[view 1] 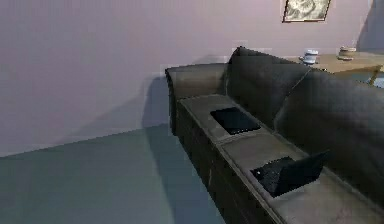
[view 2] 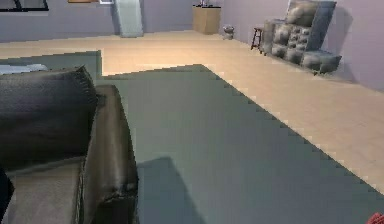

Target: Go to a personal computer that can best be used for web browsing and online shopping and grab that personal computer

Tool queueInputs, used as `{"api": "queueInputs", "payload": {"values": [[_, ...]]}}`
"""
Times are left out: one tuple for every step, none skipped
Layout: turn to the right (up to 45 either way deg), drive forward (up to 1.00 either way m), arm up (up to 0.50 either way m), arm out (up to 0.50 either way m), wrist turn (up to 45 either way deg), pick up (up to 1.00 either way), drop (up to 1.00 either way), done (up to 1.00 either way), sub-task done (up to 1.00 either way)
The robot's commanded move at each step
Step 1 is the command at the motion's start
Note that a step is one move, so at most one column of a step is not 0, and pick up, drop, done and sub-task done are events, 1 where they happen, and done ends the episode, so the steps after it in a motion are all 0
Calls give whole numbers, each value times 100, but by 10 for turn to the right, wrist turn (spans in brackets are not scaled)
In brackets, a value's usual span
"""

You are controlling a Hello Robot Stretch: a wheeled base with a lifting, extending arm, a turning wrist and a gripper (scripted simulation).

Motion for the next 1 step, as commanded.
{"api": "queueInputs", "payload": {"values": [[0,70,0,0,0,0,0,0,0]]}}
